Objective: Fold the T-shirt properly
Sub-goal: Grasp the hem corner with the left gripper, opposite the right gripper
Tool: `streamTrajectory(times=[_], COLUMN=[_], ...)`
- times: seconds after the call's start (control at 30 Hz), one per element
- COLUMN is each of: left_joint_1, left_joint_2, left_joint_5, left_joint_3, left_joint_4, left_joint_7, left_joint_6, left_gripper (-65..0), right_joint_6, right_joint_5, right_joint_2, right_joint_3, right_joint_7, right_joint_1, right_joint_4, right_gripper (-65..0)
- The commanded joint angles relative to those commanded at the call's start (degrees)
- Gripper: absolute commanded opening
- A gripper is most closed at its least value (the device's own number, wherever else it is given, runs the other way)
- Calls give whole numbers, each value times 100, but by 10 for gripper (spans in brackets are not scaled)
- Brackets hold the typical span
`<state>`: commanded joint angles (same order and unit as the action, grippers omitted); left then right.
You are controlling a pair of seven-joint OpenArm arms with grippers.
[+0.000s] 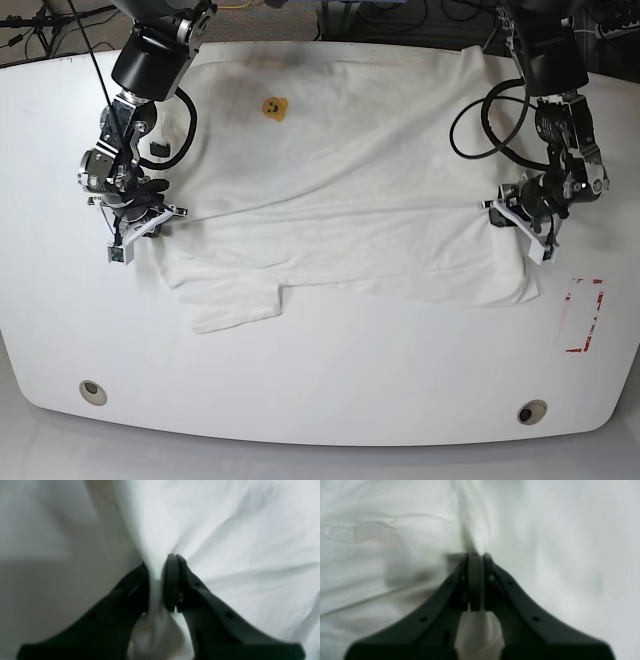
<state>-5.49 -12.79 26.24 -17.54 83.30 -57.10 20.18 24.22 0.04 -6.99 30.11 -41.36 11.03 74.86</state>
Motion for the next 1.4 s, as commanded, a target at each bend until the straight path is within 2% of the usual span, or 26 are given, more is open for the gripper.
streamTrajectory(times=[0.07,0.13,0.2,0.4,0.47,0.63,0.87,1.2,1.4], left_joint_1=[70,79,70,44,-9,-176,-316,-1011,-1248], left_joint_2=[-53,-141,-167,-193,-281,-422,-607,-642,-615], left_joint_5=[0,9,18,26,26,18,0,-9,26], left_joint_3=[0,0,0,-9,-79,-369,-580,-545,-193], left_joint_4=[149,193,193,237,237,185,-185,-1618,-2066], left_joint_7=[-18,-18,-18,-18,-26,-220,-26,290,484], left_joint_6=[9,9,9,0,0,18,18,26,26], left_gripper=[-569,-525,-447,-125,-76,-64,-60,-61,-61], right_joint_6=[0,0,0,0,0,0,0,0,0], right_joint_5=[0,0,0,0,0,-9,-9,9,9], right_joint_2=[0,0,9,9,9,9,9,18,18], right_joint_3=[0,0,0,0,0,0,0,0,0], right_joint_7=[0,0,0,0,0,0,0,0,0], right_joint_1=[0,0,0,0,0,0,0,0,0], right_joint_4=[0,0,0,0,0,0,0,0,0], right_gripper=[-650,-650,-650,-650,-650,-650,-650,-650,-650])
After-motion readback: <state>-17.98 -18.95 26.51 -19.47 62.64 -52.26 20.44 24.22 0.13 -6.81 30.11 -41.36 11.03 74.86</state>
